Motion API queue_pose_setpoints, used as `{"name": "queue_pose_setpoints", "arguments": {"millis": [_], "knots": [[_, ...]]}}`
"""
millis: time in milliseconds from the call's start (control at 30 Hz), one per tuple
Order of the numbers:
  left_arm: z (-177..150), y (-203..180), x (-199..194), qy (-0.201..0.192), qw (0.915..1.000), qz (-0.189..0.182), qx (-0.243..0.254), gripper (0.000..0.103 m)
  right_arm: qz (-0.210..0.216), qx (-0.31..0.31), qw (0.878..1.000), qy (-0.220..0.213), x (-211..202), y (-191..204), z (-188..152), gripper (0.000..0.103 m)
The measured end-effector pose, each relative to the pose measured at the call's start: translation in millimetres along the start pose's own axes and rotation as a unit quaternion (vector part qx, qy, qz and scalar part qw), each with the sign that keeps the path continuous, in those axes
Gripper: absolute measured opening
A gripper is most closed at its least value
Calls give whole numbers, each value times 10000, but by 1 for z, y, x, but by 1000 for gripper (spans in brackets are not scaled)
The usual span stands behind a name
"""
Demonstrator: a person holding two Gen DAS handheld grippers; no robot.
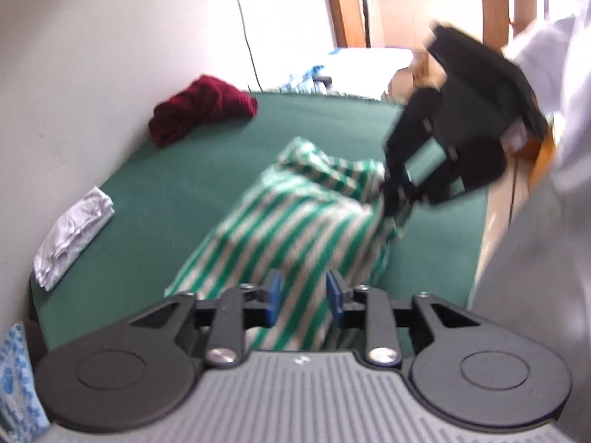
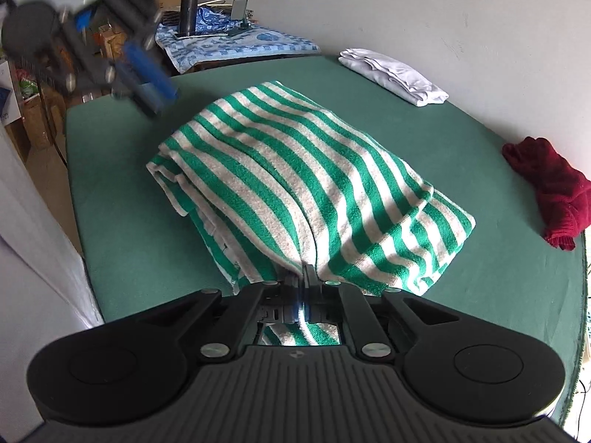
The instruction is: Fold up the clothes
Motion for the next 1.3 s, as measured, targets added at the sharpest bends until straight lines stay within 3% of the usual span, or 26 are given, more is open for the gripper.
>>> {"name": "queue_pose_setpoints", "arguments": {"millis": [100,200,333,400,433,500,533,600,700,733,767,833,900,967,1067,1100,1167,1233,1300], "knots": [[14,6,40,-103,9999,-70,-82,31,-15,27,10000,-4,-2,1,1,6],[7,-1,84,207,9993,-306,55,25,-20,22,10000,40,-5,3,2,7],[-17,-18,83,100,9992,-162,346,24,220,289,9990,249,-18,0,3,8],[-20,-15,82,134,9994,-232,241,24,329,871,9956,-68,-35,-17,13,7],[-20,-14,82,142,9994,-257,199,24,181,1291,9909,-338,-42,-31,20,9],[-20,-16,84,134,9993,-222,254,24,-254,2113,9739,-786,-49,-64,30,24],[-20,-17,85,130,9993,-204,282,24,-456,2464,9650,-773,-40,-80,31,32],[-21,-18,84,115,9993,-161,302,24,-833,3142,9432,-689,-21,-110,31,32],[-22,-19,84,91,9994,-88,334,24,-494,3941,9150,-710,9,-135,26,34],[-22,-19,83,87,9993,-63,349,24,-431,4025,9116,-711,14,-136,26,28],[-22,-20,83,86,9993,-40,361,24,-387,4085,9092,-705,20,-137,26,13],[-23,-21,82,68,9994,-4,338,24,-817,3828,9177,-683,17,-134,26,2],[-24,-21,81,31,9997,18,254,24,-1187,3791,9169,-388,19,-139,17,0],[-24,-21,81,5,9998,21,182,24,-1595,3896,9070,-52,32,-149,-2,0],[-23,-21,81,20,9999,17,152,24,-1304,4474,8837,-431,19,-156,-15,0],[-23,-21,81,14,9999,17,147,24,-1133,4692,8730,-702,7,-157,-14,4],[-22,-20,82,-3,9999,15,134,24,-646,4964,8600,-986,-8,-155,-8,27],[-22,-20,82,-9,9999,8,130,24,-301,5016,8577,-1087,-3,-154,8,45],[-22,-22,81,-8,9999,9,166,24,-216,4826,8701,-972,12,-150,23,42]]}}
Point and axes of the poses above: each gripper's, at about its wrist camera, not at the fingertips, and x roughly the way its jaws point, y to its left, z to its top, the point moved 3 cm from there along x, roughly the way its jaws point, and after that the axes turned 8 degrees about x, right-handed, at the moved point
